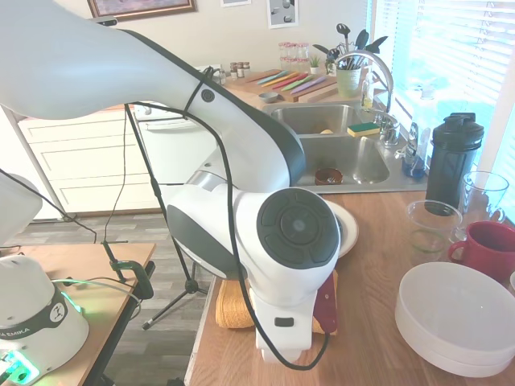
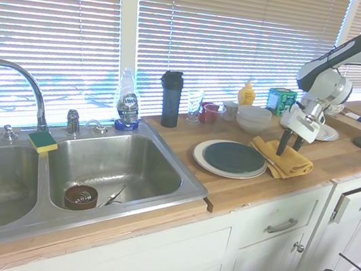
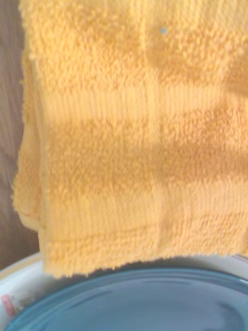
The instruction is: Wipe the blue plate in clockwise motion
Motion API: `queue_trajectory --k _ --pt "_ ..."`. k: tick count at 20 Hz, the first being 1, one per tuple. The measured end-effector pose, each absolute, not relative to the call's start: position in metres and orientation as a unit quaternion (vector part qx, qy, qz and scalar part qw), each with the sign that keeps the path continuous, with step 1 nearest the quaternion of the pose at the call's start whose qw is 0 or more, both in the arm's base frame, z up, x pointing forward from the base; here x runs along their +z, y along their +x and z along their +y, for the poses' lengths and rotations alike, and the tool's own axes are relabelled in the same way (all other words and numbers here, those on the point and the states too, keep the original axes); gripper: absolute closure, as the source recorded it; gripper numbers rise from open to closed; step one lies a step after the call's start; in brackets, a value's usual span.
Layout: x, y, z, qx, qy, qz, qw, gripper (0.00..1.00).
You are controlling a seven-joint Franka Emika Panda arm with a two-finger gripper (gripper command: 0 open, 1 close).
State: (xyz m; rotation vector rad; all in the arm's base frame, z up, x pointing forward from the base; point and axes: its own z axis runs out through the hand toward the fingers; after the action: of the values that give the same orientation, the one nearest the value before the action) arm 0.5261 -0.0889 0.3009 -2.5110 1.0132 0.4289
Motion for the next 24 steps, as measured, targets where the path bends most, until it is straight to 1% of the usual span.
queue_trajectory --k 18,20,24 --pt "0.293 0.524 -0.097 0.157 -0.894 0.371 0.198 1.0" --pt "0.298 0.525 -0.101 0.145 -0.895 0.374 0.194 1.0" --pt "0.332 0.52 -0.109 0.097 -0.898 0.399 0.161 1.0"
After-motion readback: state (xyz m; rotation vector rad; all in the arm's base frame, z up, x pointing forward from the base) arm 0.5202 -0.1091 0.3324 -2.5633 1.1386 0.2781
